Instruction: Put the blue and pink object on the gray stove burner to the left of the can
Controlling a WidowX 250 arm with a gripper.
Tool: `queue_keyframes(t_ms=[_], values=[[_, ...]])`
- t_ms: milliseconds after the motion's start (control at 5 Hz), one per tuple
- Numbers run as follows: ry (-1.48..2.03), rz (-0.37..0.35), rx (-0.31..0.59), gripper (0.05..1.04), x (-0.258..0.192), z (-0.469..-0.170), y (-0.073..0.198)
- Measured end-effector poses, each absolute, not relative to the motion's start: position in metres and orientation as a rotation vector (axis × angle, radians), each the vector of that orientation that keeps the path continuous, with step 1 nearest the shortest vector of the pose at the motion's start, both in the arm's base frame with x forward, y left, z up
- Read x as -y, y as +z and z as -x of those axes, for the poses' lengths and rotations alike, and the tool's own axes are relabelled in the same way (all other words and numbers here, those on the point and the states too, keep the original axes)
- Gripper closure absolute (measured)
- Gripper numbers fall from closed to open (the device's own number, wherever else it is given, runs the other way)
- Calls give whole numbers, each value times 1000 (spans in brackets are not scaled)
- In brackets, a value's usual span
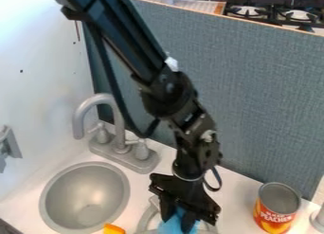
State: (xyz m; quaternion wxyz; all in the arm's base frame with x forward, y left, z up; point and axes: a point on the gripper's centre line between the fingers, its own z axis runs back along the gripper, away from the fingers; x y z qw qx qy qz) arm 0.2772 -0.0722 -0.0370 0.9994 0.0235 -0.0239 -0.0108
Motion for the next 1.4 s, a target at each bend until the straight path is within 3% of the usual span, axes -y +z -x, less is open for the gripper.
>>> queue_keyframes(t_ms=[200,400,600,800,1000,1200,1400], values=[[-64,90,119,631,68,-281,-48],[-61,91,107,631,62,-285,-58],[-51,57,111,566,55,-283,-60],[-52,71,65,224,51,-276,-65],[-14,50,46,74,47,-272,-63],[8,12,96,77,50,-283,-30],[-5,-42,83,81,61,-278,-16]])
